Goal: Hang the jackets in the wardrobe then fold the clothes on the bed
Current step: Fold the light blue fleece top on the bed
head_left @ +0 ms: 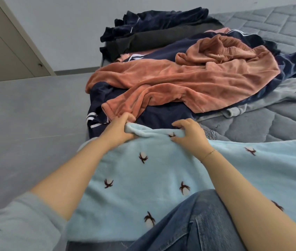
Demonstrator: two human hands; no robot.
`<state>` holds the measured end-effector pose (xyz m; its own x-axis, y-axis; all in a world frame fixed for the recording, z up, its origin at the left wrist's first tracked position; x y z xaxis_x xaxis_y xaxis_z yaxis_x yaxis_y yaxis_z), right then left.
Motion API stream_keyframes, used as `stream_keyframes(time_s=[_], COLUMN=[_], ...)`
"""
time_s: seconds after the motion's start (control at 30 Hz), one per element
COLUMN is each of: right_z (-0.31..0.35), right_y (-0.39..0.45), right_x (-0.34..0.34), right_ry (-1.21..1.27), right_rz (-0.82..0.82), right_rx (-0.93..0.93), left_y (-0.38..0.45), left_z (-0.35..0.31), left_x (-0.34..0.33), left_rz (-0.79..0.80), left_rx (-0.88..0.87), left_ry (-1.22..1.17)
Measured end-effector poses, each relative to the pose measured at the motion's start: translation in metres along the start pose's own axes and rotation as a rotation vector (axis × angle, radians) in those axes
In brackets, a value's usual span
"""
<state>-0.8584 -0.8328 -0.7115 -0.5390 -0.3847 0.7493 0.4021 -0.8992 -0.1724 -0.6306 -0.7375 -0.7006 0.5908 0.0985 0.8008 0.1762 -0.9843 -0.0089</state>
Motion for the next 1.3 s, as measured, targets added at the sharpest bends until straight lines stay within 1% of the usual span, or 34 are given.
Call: stream_keyframes(time_s=[0.03,0.07,0.1,0.13,0.2,0.23,0.3,0.37,0.43,0.53,0.57,0.67,0.73,0.8,0.87,0.9,0.93,0.97,1.0,1.07,1.1,1.2,1.23,1.3], right_z=[-0.001,-0.002,-0.003,-0.004,-0.01,-0.015,-0.036,-0.063,-0.093,-0.146,-0.164,-0.219,-0.255,-0.288,-0.31,-0.313,-0.315,-0.316,-0.314,-0.303,-0.301,-0.297,-0.294,-0.289], right_y=[-0.001,-0.003,-0.005,-0.009,-0.02,-0.027,-0.04,-0.055,-0.071,-0.093,-0.101,-0.128,-0.153,-0.188,-0.226,-0.24,-0.247,-0.245,-0.237,-0.217,-0.21,-0.195,-0.193,-0.188], right_x=[0.003,0.006,0.01,0.013,0.017,0.017,0.024,0.043,0.067,0.112,0.129,0.174,0.192,0.193,0.179,0.171,0.164,0.162,0.161,0.165,0.169,0.18,0.183,0.189], right_ry=[0.039,0.08,0.122,0.168,0.26,0.303,0.394,0.433,0.448,0.488,0.488,0.565,0.667,0.811,0.976,1.048,1.131,1.236,1.351,1.551,1.592,1.552,1.535,1.509], right_rz=[-0.006,-0.019,-0.033,-0.039,0.008,0.05,0.096,0.046,-0.014,-0.144,-0.203,-0.374,-0.523,-0.715,-0.884,-0.934,-0.955,-0.948,-0.902,-0.735,-0.671,-0.5,-0.46,-0.432], right_rx=[0.0,0.001,0.0,-0.001,-0.018,-0.035,-0.081,-0.101,-0.134,-0.238,-0.271,-0.428,-0.573,-0.769,-1.003,-1.092,-1.126,-1.092,-1.018,-0.859,-0.815,-0.755,-0.746,-0.721], left_y=[-0.008,-0.019,-0.033,-0.048,-0.08,-0.093,-0.106,-0.106,-0.098,-0.091,-0.092,-0.097,-0.099,-0.098,-0.098,-0.098,-0.098,-0.098,-0.098,-0.098,-0.098,-0.101,-0.103,-0.106], left_z=[-0.01,-0.024,-0.038,-0.05,-0.06,-0.059,-0.052,-0.052,-0.053,-0.051,-0.052,-0.054,-0.051,-0.048,-0.046,-0.046,-0.046,-0.047,-0.047,-0.048,-0.048,-0.047,-0.046,-0.041], left_x=[0.003,0.003,0.001,-0.006,-0.027,-0.035,-0.045,-0.053,-0.07,-0.106,-0.116,-0.13,-0.132,-0.133,-0.133,-0.134,-0.134,-0.133,-0.133,-0.131,-0.13,-0.129,-0.128,-0.127], left_rz=[-0.137,-0.238,-0.296,-0.296,-0.198,-0.15,-0.129,-0.145,-0.113,0.001,0.003,-0.111,-0.14,-0.135,-0.115,-0.109,-0.104,-0.096,-0.084,-0.053,-0.037,0.019,0.041,0.089], left_rx=[-0.069,-0.161,-0.258,-0.338,-0.407,-0.383,-0.263,-0.149,-0.042,0.157,0.188,0.181,0.175,0.177,0.194,0.202,0.207,0.214,0.222,0.235,0.239,0.238,0.232,0.215], left_ry=[0.019,0.085,0.177,0.26,0.356,0.356,0.302,0.285,0.36,0.423,0.428,0.451,0.454,0.45,0.452,0.454,0.456,0.456,0.456,0.438,0.425,0.401,0.395,0.372])
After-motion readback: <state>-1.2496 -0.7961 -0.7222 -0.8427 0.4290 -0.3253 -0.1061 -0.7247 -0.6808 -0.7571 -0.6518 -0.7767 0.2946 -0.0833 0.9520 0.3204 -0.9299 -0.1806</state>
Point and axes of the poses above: each hand's wrist, its own y-axis towards the middle knuckle, its own x-axis out of the back of the hand, z = x × y, the point moved 6 cm from there along y, towards the middle knuckle, and after that the axes turned 10 degrees about -x, right-handed, at the moved point
